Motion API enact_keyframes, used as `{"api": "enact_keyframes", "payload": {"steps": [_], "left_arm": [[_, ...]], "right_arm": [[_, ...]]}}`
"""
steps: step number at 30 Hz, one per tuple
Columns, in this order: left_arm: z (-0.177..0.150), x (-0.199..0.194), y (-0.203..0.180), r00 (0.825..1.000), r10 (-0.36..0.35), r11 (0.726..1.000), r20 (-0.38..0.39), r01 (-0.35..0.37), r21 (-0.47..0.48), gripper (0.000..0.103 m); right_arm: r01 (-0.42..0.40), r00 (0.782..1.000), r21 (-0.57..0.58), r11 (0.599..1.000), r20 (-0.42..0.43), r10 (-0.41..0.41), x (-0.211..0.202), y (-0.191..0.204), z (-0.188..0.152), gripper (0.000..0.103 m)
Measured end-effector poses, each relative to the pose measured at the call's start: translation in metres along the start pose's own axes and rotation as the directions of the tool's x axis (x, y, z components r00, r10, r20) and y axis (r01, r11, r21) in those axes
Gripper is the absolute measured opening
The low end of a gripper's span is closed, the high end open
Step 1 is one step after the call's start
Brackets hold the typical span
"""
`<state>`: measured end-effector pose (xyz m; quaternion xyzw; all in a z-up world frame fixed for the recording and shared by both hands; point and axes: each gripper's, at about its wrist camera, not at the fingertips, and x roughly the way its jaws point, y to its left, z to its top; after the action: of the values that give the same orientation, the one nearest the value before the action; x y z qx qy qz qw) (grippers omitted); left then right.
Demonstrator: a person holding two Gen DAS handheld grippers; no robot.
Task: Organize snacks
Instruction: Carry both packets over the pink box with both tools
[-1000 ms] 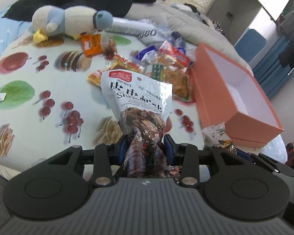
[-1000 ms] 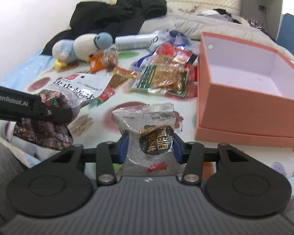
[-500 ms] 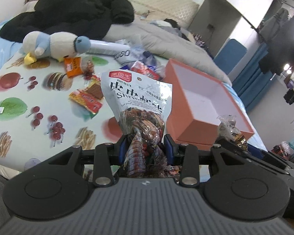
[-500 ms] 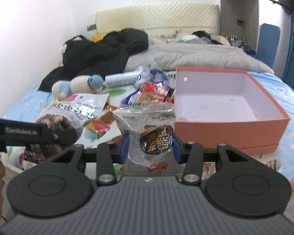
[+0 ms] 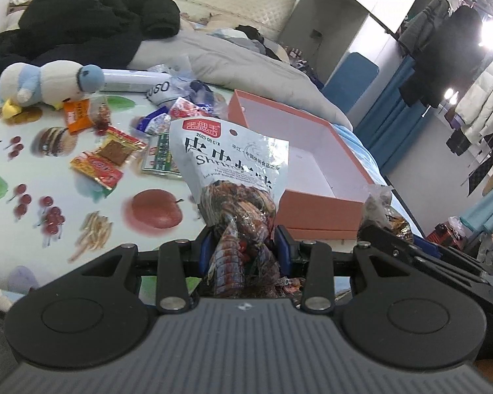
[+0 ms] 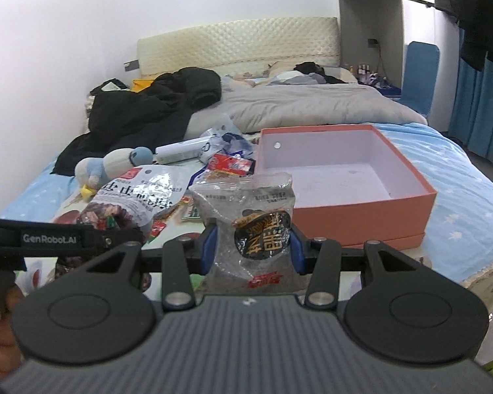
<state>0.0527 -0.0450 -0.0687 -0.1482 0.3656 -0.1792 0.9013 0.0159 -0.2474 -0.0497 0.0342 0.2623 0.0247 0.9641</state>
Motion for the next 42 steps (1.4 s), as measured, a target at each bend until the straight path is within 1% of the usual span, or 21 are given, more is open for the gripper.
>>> {"api": "enact_keyframes", "payload": {"steps": [4, 9, 15, 19, 21, 25, 28, 30, 33, 35, 37, 39, 42], "left_arm": [[0.015, 0.021, -0.007, 1.000, -0.018, 1.000, -0.011, 0.018, 0.016, 0.044], [0.043, 0.056, -0.021, 0.999, -0.051, 0.997, -0.015, 0.051, 0.050, 0.044], [0.079, 0.104, -0.046, 0.997, -0.078, 0.992, -0.029, 0.080, 0.100, 0.044], [0.099, 0.141, -0.054, 0.995, -0.077, 0.992, -0.055, 0.082, 0.095, 0.044], [0.106, 0.160, -0.060, 0.995, -0.077, 0.992, -0.070, 0.084, 0.098, 0.045], [0.118, 0.202, -0.071, 0.993, -0.061, 0.988, -0.100, 0.074, 0.133, 0.045], [0.122, 0.233, -0.072, 0.990, -0.046, 0.988, -0.131, 0.065, 0.140, 0.045], [0.126, 0.253, -0.068, 0.987, -0.031, 0.991, -0.157, 0.051, 0.127, 0.045], [0.130, 0.278, -0.065, 0.981, -0.012, 0.991, -0.194, 0.038, 0.131, 0.045], [0.129, 0.285, -0.067, 0.979, 0.004, 0.989, -0.202, 0.026, 0.146, 0.045], [0.128, 0.291, -0.067, 0.975, 0.001, 0.990, -0.220, 0.031, 0.139, 0.045], [0.126, 0.294, -0.067, 0.974, 0.009, 0.988, -0.228, 0.027, 0.152, 0.045], [0.127, 0.293, -0.066, 0.981, 0.045, 0.986, -0.189, -0.013, 0.166, 0.045]], "right_arm": [[0.017, 1.000, 0.018, 1.000, 0.010, -0.017, 0.006, -0.009, 0.004, 0.048], [0.039, 0.999, 0.046, 0.998, 0.026, -0.040, 0.023, -0.028, 0.017, 0.048], [0.065, 0.997, 0.062, 0.996, 0.047, -0.068, 0.056, -0.052, 0.037, 0.048], [0.080, 0.996, 0.057, 0.995, 0.044, -0.082, 0.081, -0.071, 0.051, 0.048], [0.094, 0.994, 0.074, 0.993, 0.054, -0.098, 0.091, -0.081, 0.055, 0.048], [0.103, 0.993, 0.105, 0.989, 0.052, -0.109, 0.115, -0.106, 0.058, 0.048], [0.099, 0.995, 0.115, 0.988, 0.019, -0.102, 0.139, -0.122, 0.059, 0.048], [0.086, 0.996, 0.102, 0.991, -0.011, -0.085, 0.157, -0.128, 0.059, 0.048], [0.083, 0.996, 0.094, 0.992, -0.029, -0.081, 0.180, -0.135, 0.056, 0.048], [0.085, 0.996, 0.090, 0.992, -0.042, -0.082, 0.193, -0.139, 0.054, 0.048], [0.080, 0.995, 0.108, 0.991, -0.068, -0.073, 0.207, -0.144, 0.051, 0.048], [0.070, 0.995, 0.124, 0.990, -0.082, -0.060, 0.215, -0.147, 0.049, 0.048], [0.059, 0.995, 0.124, 0.991, -0.090, -0.048, 0.222, -0.147, 0.047, 0.049]]}}
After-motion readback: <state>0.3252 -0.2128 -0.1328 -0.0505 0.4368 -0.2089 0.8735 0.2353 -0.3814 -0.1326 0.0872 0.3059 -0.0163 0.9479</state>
